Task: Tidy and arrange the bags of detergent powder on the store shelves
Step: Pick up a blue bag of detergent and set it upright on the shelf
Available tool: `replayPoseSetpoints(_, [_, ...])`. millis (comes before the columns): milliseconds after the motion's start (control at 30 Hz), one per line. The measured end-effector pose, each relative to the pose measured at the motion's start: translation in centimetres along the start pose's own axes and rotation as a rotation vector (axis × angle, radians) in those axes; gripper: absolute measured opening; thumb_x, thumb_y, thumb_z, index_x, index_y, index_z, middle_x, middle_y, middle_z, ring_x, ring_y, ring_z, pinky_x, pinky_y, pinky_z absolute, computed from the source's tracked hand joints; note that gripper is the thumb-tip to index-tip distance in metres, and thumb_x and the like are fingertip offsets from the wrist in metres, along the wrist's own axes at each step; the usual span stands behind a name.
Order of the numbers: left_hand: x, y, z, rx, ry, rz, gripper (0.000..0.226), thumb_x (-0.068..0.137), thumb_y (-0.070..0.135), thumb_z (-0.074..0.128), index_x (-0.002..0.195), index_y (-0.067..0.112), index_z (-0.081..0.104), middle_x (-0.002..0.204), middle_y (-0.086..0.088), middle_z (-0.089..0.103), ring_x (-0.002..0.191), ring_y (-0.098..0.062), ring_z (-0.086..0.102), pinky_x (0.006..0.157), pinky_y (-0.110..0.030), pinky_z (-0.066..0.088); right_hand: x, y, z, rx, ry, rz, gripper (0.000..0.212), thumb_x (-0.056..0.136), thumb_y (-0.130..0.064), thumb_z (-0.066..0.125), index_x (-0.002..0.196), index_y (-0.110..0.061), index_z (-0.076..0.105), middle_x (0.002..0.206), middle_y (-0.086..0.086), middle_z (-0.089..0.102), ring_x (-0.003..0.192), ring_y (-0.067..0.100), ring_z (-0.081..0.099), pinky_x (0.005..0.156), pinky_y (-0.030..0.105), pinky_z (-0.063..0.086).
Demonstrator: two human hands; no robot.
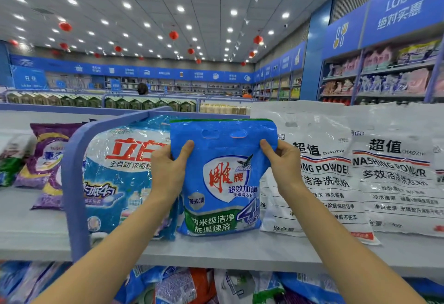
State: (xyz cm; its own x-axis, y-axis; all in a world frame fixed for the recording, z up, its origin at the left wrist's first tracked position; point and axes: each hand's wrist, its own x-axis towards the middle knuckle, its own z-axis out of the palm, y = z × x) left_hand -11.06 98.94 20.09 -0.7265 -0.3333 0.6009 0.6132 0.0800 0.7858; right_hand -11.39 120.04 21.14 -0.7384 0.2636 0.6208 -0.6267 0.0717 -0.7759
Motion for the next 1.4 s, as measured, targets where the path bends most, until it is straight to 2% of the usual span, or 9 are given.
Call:
replayPoseSetpoints(200, [2.4, 1.1, 1.0, 0.047, 0.056, 0.127, 0.046, 0.090, 0.026, 0.063, 0.071, -0.015, 0.053, 0.073, -0.037, 0.058, 0.057, -0.036, 0.055, 0.052, -0.056, 0.047, 0.2, -0.4, -0.4, 0.141, -0.041, 0.108, 0.016, 0.092, -0.020, 0.055, 0.083, -0.014, 0.066, 0.073, -0.007, 0.072, 0.071, 0.009, 0.067, 0.069, 0.028, 0.057])
replayPoseSetpoints(333, [2.2, 0.0, 1.6, -0.010, 0.097, 0.001, 0.037, 0.090, 0.027, 0.063, 0.065, -0.001, 0.055, 0.064, -0.014, 0.061, 0.056, -0.020, 0.059, 0.052, -0.042, 0.051, -1.6, 1.5, -0.4, 0.050, -0.275, 0.344, 0.023, 0.086, -0.037, 0.053, 0.093, -0.017, 0.065, 0.090, -0.001, 0.072, 0.085, 0.018, 0.066, 0.089, 0.045, 0.049])
replayPoseSetpoints(500, [2.7, -0.2, 0.7, -0.105, 0.074, -0.095, 0.026, 0.091, 0.028, 0.061, 0.069, 0.014, 0.059, 0.069, 0.001, 0.065, 0.053, -0.005, 0.063, 0.051, -0.028, 0.053, -0.7, 0.6, 0.3, -0.124, -0.226, 0.197, 0.036, 0.095, -0.026, 0.050, 0.099, 0.008, 0.062, 0.098, 0.035, 0.062, 0.077, 0.034, 0.064, 0.072, 0.046, 0.053])
replayPoseSetpoints(600, [2.1, -0.9, -0.4, -0.160, -0.083, -0.275, 0.033, 0.095, 0.040, 0.048, 0.079, 0.014, 0.061, 0.075, 0.003, 0.070, 0.066, -0.010, 0.067, 0.062, -0.029, 0.054, -0.9, 1.0, 0.2, -0.129, -0.183, 0.197, 0.036, 0.097, -0.023, 0.049, 0.099, 0.011, 0.060, 0.089, 0.023, 0.064, 0.072, 0.028, 0.064, 0.062, 0.032, 0.055])
replayPoseSetpoints(700, [0.1, -1.8, -1.7, -0.123, -0.292, -0.314, 0.026, 0.089, 0.042, 0.054, 0.099, 0.020, 0.062, 0.098, 0.001, 0.073, 0.083, -0.010, 0.069, 0.070, -0.026, 0.052, -1.6, 1.5, 0.0, -0.122, -0.126, 0.204, 0.028, 0.096, -0.024, 0.049, 0.090, 0.000, 0.062, 0.082, 0.014, 0.066, 0.070, 0.024, 0.064, 0.066, 0.042, 0.056])
replayPoseSetpoints(833, [-3.1, -2.6, -2.1, -0.172, -0.336, -0.405, 0.056, 0.060, 0.039, 0.076, 0.110, 0.022, 0.057, 0.108, 0.002, 0.070, 0.095, -0.015, 0.068, 0.080, -0.033, 0.054, -2.4, 0.9, 0.6, -0.076, -0.100, 0.144, 0.030, 0.094, -0.026, 0.051, 0.086, 0.000, 0.062, 0.075, 0.010, 0.065, 0.067, 0.022, 0.064, 0.063, 0.042, 0.055])
replayPoseSetpoints(1000, [-7.8, -4.4, -1.1, -0.053, -0.312, -0.466, 0.061, 0.075, 0.038, 0.073, 0.124, 0.012, 0.050, 0.124, -0.008, 0.062, 0.106, -0.019, 0.061, 0.094, -0.035, 0.049, -2.6, -2.7, 1.3, -0.060, -0.179, 0.042, 0.023, 0.094, -0.026, 0.051, 0.076, -0.016, 0.062, 0.074, 0.007, 0.062, 0.067, 0.019, 0.059, 0.063, 0.031, 0.048])
replayPoseSetpoints(1167, [-11.2, -4.6, -1.1, -0.051, -0.298, -0.402, 0.117, 0.033, 0.086, 0.067, 0.120, 0.009, 0.055, 0.117, -0.004, 0.065, 0.109, -0.019, 0.060, 0.092, -0.032, 0.049, -3.4, -4.7, 1.2, -0.031, -0.219, 0.029, 0.028, 0.094, -0.026, 0.052, 0.069, -0.018, 0.062, 0.066, 0.004, 0.059, 0.064, 0.020, 0.056, 0.063, 0.034, 0.044])
replayPoseSetpoints(1400, [-12.2, -2.1, -6.4, -0.089, -0.180, -0.384, 0.056, 0.062, 0.059, 0.069, 0.101, 0.019, 0.062, 0.100, 0.001, 0.072, 0.098, -0.021, 0.066, 0.089, -0.040, 0.051, -5.2, -6.1, 2.9, -0.180, -0.371, -0.122, 0.042, 0.085, -0.038, 0.053, 0.068, 0.000, 0.059, 0.057, 0.006, 0.059, 0.052, 0.009, 0.054, 0.050, 0.033, 0.042])
